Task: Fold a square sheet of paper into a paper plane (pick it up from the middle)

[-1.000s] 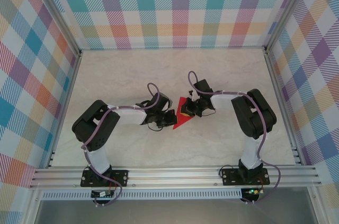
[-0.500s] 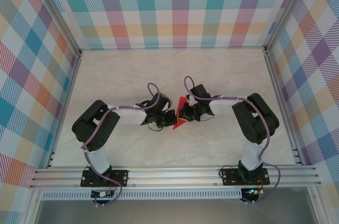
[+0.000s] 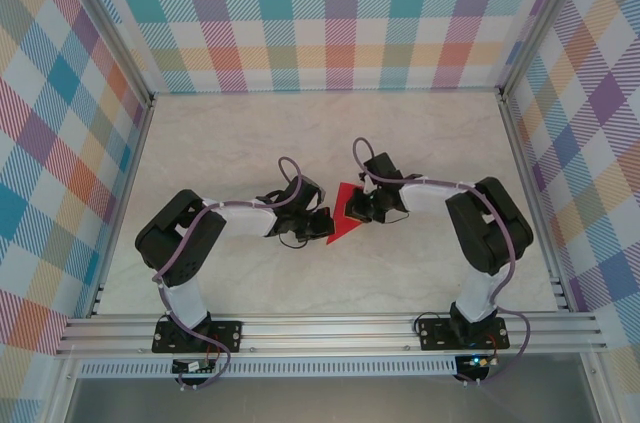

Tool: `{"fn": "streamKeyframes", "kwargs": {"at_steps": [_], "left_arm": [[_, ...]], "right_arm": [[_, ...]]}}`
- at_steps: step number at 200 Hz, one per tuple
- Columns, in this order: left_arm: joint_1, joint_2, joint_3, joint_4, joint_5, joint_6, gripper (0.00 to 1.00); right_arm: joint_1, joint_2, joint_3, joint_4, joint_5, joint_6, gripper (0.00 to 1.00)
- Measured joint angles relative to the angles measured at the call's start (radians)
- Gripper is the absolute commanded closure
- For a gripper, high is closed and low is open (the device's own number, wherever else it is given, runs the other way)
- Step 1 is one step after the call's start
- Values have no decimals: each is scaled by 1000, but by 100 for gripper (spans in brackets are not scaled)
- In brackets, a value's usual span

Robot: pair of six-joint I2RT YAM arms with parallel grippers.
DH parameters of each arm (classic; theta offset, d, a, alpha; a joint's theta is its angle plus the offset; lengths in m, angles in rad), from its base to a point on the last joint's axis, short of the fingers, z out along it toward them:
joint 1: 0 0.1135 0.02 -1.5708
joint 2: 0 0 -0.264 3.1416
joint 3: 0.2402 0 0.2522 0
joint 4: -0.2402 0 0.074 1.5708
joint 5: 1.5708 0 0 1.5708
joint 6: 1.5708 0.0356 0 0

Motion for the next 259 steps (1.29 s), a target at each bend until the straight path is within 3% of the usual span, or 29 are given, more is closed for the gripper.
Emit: {"fn": "streamKeyframes", "kwargs": {"at_steps": [36, 81, 169, 259], "left_arm": [[-2, -4, -5, 5, -5, 0, 99], [-2, -4, -10, 14, -5, 0, 100], [-2, -4, -10, 14, -5, 0, 100], [-2, -5, -10, 13, -5, 0, 100]], "right_arm": [[-34, -119, 0, -50, 103, -13, 90], [-14, -170, -8, -42, 68, -33, 92], [41, 21, -17, 33, -107, -31, 93], [32, 91, 37, 28, -139, -48, 94]]}}
